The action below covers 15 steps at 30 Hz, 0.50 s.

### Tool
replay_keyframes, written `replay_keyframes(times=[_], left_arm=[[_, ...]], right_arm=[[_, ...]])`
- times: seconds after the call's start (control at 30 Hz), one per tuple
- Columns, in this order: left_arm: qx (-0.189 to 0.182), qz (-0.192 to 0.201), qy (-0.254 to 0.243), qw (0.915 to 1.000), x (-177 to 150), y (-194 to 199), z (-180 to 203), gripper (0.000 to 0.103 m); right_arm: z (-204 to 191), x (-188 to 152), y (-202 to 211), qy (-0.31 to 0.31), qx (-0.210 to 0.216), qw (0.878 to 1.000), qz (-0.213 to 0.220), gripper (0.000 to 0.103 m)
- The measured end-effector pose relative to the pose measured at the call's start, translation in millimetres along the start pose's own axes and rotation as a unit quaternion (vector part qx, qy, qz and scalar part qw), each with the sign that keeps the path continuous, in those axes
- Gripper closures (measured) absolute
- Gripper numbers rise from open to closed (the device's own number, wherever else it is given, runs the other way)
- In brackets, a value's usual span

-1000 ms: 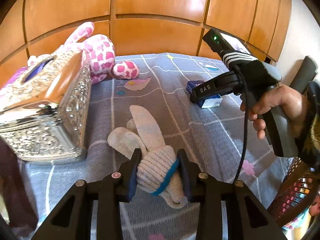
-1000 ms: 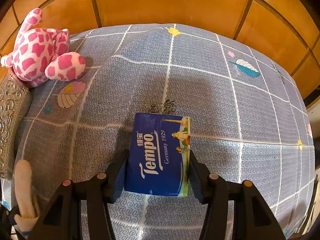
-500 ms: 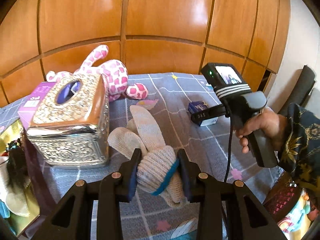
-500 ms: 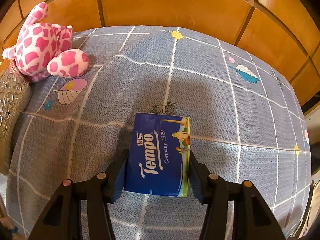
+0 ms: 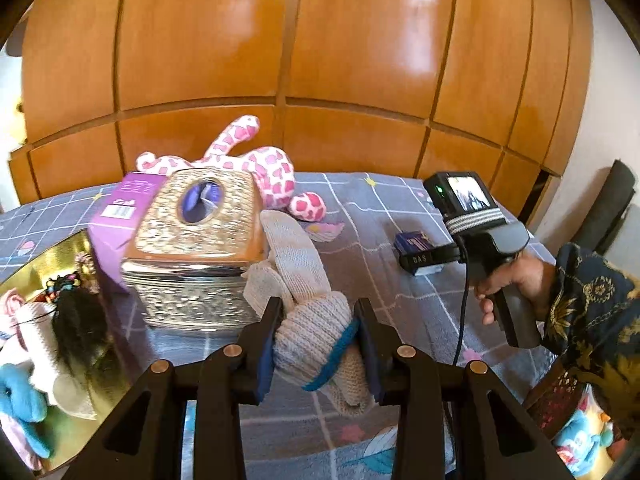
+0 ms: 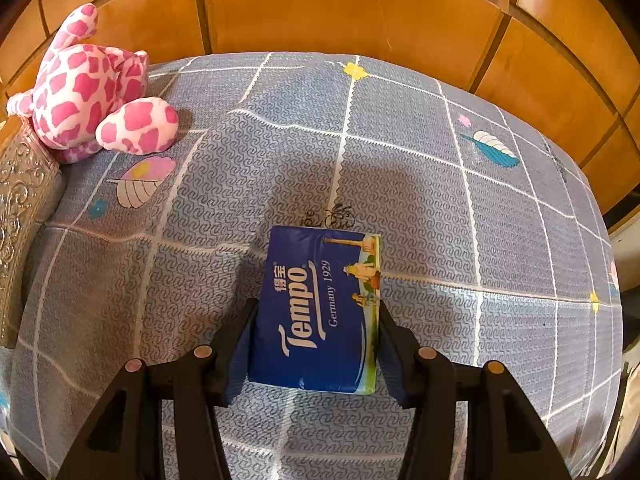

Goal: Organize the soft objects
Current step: 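Carry the white glove into the gold tray and open the left tool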

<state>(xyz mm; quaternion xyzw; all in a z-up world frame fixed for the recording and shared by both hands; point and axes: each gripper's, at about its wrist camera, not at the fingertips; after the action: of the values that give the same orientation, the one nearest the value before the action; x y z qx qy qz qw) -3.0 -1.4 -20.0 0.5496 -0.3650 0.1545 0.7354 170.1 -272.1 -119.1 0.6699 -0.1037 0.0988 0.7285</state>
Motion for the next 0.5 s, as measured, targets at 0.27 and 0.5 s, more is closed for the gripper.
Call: replay_keyframes(times=[0.27, 0.5], left_arm=[[0.03, 0.011, 0.042, 0.9986, -1, 17, -33, 0.067], [0.069, 0.017, 0.077, 0.9945, -5, 27, -65, 0.067]], right_arm=[[-4, -2, 1, 0.006, -0.007, 1.0, 0.005, 0.049], [-4, -3, 1, 0.007, -0.01, 1.0, 0.007, 0.049]])
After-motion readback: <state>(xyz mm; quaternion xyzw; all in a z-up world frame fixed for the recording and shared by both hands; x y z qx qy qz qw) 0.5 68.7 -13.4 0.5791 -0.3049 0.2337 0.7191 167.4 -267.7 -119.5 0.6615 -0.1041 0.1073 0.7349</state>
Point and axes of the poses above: each gripper's, at about its wrist camera, not at the fingertips, and y roughly against the way its jaws point, z to its right, x to its top, and after that the axes turned 7 degrees about -z, right-handed
